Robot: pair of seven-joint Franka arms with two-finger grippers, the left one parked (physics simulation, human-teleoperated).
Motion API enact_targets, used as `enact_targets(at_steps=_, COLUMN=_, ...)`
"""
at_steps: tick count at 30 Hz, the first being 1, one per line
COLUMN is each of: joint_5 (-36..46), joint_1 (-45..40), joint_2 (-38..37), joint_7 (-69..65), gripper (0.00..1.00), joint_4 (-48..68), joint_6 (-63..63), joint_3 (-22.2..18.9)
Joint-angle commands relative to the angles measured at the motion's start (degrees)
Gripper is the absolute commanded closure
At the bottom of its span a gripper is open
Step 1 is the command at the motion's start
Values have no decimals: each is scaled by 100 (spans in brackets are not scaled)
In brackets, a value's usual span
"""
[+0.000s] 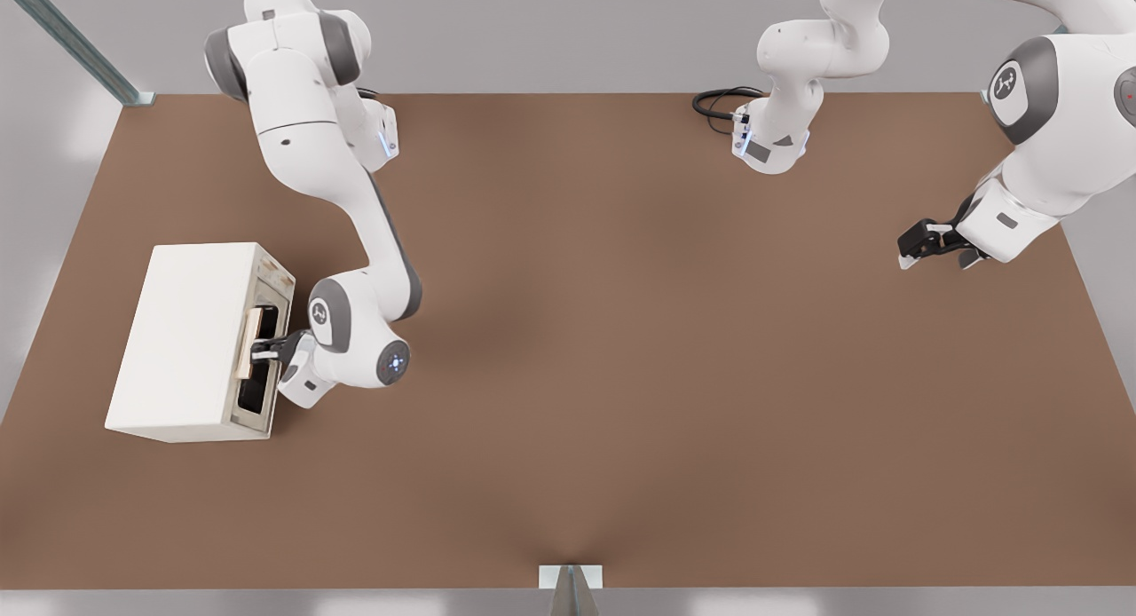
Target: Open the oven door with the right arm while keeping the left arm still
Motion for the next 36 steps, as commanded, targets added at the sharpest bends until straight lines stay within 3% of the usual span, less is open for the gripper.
enact_targets(at_steps=1, joint_5=-20, joint_1=-76, joint_2=-38, joint_7=1661, gripper=100, joint_4=-24, joint_6=292, joint_3=-69)
enact_targets(at_steps=15, joint_5=-64, joint_1=-146, joint_2=-284, joint_7=1669, gripper=100, joint_4=-902, joint_6=467, joint_3=-148)
enact_targets(at_steps=34, joint_5=-20, joint_1=179, joint_2=-223, joint_7=2179, gripper=100, joint_4=-982, joint_6=564, joint_3=-140)
enact_targets(at_steps=36, joint_5=586, joint_1=338, joint_2=-232, joint_7=2337, gripper=100, joint_4=-859, joint_6=564, joint_3=9)
